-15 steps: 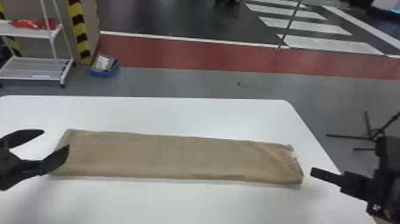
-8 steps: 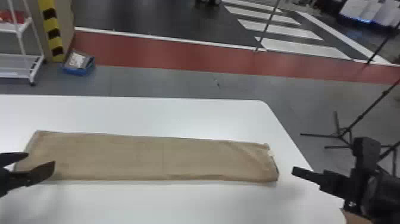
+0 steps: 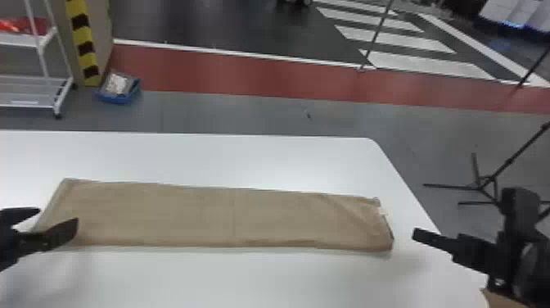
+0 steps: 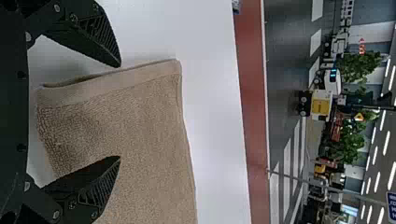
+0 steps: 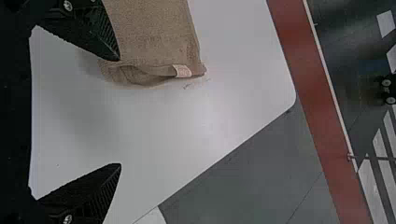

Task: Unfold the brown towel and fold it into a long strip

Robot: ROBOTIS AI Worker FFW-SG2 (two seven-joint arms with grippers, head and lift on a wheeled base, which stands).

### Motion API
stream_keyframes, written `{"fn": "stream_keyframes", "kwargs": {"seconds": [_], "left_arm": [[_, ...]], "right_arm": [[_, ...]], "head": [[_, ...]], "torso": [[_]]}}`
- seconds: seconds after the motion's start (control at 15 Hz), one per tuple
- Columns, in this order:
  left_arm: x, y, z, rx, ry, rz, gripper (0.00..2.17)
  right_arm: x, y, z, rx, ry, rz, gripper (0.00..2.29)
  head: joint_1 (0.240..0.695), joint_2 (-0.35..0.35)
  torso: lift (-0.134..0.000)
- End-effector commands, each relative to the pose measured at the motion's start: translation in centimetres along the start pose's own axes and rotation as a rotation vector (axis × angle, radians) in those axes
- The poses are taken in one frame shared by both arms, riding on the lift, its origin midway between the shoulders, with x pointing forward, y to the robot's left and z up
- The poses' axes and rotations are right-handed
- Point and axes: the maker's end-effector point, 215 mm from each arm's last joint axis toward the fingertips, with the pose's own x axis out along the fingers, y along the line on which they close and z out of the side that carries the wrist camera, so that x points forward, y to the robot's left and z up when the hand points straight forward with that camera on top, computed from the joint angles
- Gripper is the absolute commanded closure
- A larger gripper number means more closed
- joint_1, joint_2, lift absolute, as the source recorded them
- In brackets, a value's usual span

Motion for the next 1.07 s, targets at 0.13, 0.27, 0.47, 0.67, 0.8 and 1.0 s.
{"fn": "stream_keyframes", "kwargs": {"seconds": [0.13, 0.27, 0.47, 0.67, 0.8, 1.0], "left_arm": [[0.0, -0.3, -0.8, 0.015, 0.031, -0.021, 0.56], [-0.2, -0.5, -0.9, 0.024, 0.044, -0.034, 1.13], [-1.0, 0.3, -0.9, 0.012, 0.058, -0.021, 1.72], [-3.3, 1.3, -0.8, 0.012, 0.05, 0.003, 1.72], [-5.1, 1.3, -1.5, 0.006, 0.061, 0.001, 1.72], [-7.1, 1.3, -3.7, -0.003, 0.085, 0.001, 1.72]], "right_arm": [[0.0, 0.3, 0.0, 0.0, 0.001, 0.009, 0.08], [0.0, 0.2, 0.1, 0.002, -0.002, 0.009, 0.08], [0.0, 0.2, 0.1, 0.004, -0.002, 0.008, 0.08], [-0.1, 0.2, 0.2, 0.009, -0.007, 0.016, 0.08], [-0.1, 0.4, 0.6, 0.011, -0.014, 0.02, 0.08], [0.0, 0.9, 1.1, 0.003, -0.024, 0.029, 0.08]], "head": [[0.695, -0.283], [0.695, -0.286], [0.695, -0.288], [0.695, -0.278], [0.695, -0.269], [0.695, -0.258]], "torso": [[-0.115], [-0.115], [-0.115], [-0.115], [-0.115], [-0.115]]}}
